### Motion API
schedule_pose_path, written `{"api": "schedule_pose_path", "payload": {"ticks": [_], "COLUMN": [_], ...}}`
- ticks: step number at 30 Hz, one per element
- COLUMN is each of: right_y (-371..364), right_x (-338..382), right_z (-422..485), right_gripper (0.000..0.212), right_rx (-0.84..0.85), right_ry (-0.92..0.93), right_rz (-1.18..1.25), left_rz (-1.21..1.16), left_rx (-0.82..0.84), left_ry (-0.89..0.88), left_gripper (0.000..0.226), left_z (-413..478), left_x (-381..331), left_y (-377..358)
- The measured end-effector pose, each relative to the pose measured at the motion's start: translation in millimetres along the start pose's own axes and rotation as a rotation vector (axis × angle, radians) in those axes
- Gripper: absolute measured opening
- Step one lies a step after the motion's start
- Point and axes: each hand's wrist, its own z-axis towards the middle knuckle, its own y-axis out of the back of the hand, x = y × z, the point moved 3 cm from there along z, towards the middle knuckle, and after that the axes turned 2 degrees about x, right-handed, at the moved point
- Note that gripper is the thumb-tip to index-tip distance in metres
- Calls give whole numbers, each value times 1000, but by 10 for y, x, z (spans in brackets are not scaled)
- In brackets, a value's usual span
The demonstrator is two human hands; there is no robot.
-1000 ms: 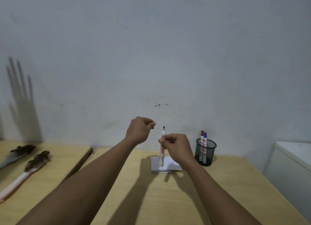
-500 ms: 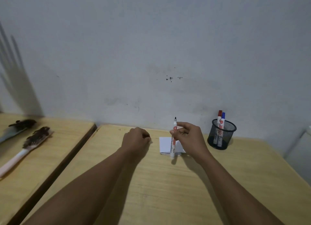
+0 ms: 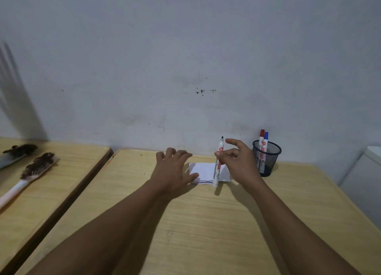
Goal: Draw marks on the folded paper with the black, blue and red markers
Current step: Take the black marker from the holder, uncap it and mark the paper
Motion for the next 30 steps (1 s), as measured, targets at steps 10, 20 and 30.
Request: {"api": "schedule_pose_path", "payload": {"ticks": [10,20,30], "right_y": [213,201,56], "right_x": [10,-24,-214], "right_z": [-56,-327,-541], "right_gripper": [58,21,25], "right_rx": [9,109,185], "right_ry": [12,-20,-209], "right_rz": [14,-24,474], "left_rz": [62,-34,-162], "left_rx": [365,263,247], "left_ry": [-28,-105,-30], "left_gripper": [115,107,81], "left_z": [301,-272,-670], "left_x": [-74,-387,-414], "left_y": [-153,-15,41]}}
